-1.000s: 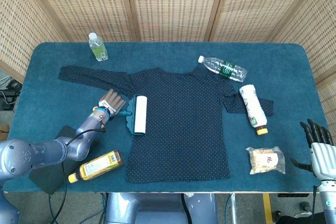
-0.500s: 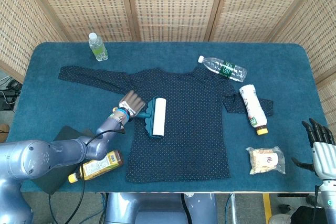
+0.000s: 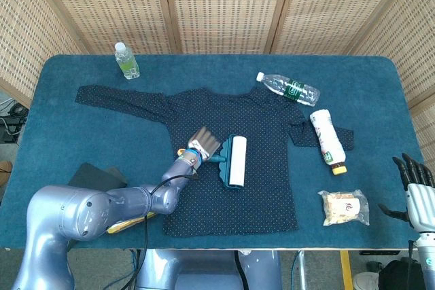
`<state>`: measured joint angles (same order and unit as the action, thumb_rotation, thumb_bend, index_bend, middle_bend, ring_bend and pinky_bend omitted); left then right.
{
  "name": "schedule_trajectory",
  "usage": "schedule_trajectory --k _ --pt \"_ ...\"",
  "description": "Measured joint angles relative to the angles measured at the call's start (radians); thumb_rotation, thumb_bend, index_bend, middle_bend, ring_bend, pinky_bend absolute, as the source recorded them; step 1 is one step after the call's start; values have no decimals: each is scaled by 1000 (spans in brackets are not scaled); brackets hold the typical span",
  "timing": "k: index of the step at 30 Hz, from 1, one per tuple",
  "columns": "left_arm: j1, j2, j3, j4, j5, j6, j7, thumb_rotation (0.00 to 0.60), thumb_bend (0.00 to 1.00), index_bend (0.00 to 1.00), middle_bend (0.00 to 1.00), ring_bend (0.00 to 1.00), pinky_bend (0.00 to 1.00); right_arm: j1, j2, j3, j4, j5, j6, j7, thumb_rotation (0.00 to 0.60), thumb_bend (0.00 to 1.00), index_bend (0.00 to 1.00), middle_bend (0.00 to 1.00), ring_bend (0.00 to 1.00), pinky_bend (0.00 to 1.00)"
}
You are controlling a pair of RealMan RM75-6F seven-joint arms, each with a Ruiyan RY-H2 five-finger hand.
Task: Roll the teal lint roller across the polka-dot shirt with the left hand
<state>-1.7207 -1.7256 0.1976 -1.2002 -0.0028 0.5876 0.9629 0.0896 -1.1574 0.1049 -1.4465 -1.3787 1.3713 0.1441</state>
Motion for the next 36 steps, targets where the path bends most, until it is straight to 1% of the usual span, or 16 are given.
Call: schedule_trajectory --k 6,10,14,18,22,31,36 --pt "-4 13 13 -26 -13 18 4 600 551 903 833 693 680 0 0 -2 -3 -6 4 -4 600 83 0 0 0 0" --pt "26 58 38 -66 -3 39 -14 600 551 903 834 693 680 -1 -2 -8 -11 -21 11 -18 600 83 0 0 0 0" --pt "74 120 62 -114 43 59 -48 600 551 903 833 693 679 -2 -4 -13 -19 -30 20 -32 600 83 0 0 0 0" --pt "133 179 82 -153 112 79 -91 600 550 904 823 689 676 -3 -5 -15 -26 -39 31 -47 600 83 0 0 0 0" --pt "189 231 97 -189 195 99 -138 600 546 904 809 664 645 -5 -5 -16 -32 -45 41 -60 600 83 0 0 0 0" --pt "326 321 101 -222 427 148 -263 600 532 896 801 651 627 -8 -6 -19 -42 -55 57 -88 600 83 0 0 0 0" --pt "395 352 100 -216 524 156 -319 600 530 892 800 649 613 -9 -10 -25 -48 -65 60 -106 600 83 0 0 0 0"
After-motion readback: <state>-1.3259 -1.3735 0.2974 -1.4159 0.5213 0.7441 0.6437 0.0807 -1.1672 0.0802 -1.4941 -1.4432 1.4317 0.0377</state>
